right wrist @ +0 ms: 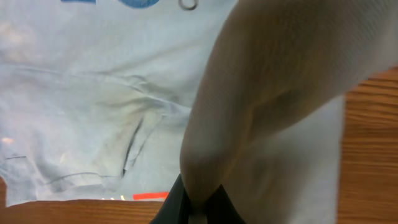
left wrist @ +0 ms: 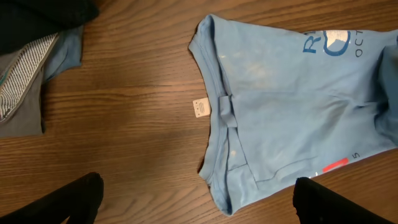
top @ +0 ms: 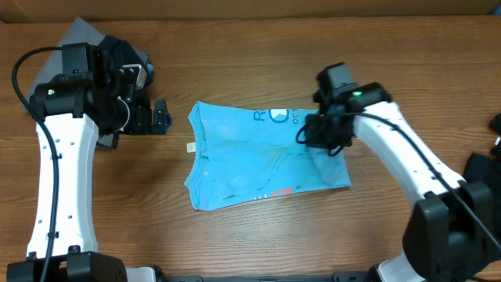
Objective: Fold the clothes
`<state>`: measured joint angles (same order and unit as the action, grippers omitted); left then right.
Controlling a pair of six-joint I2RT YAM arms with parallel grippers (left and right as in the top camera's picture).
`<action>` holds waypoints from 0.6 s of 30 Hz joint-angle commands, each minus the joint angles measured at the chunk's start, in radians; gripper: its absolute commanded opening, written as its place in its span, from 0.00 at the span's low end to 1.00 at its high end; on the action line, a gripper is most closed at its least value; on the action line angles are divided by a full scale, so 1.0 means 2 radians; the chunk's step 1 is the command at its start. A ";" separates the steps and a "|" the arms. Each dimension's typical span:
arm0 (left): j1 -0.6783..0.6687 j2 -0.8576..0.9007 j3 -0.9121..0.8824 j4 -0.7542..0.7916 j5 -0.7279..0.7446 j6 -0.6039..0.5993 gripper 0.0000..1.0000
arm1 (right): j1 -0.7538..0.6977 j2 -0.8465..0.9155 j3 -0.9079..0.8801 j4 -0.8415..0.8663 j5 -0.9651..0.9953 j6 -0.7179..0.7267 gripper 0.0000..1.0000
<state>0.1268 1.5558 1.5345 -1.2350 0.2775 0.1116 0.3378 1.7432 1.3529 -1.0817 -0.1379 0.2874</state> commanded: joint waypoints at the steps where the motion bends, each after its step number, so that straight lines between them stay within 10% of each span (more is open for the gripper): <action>1: 0.005 -0.004 0.009 -0.001 0.006 -0.002 1.00 | 0.030 0.017 -0.004 0.010 0.016 0.023 0.04; 5: 0.005 -0.004 0.009 -0.002 0.006 -0.002 1.00 | 0.052 0.033 -0.004 0.019 0.019 0.029 0.07; 9: 0.005 -0.004 0.009 -0.002 0.006 -0.002 1.00 | 0.067 0.036 -0.003 0.028 0.017 0.029 0.41; 18: 0.005 -0.004 0.009 -0.003 0.006 -0.003 1.00 | 0.028 0.035 0.014 0.029 0.029 0.043 0.43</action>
<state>0.1268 1.5558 1.5345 -1.2366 0.2775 0.1116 0.4477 1.8114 1.3483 -1.0256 -0.1017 0.3550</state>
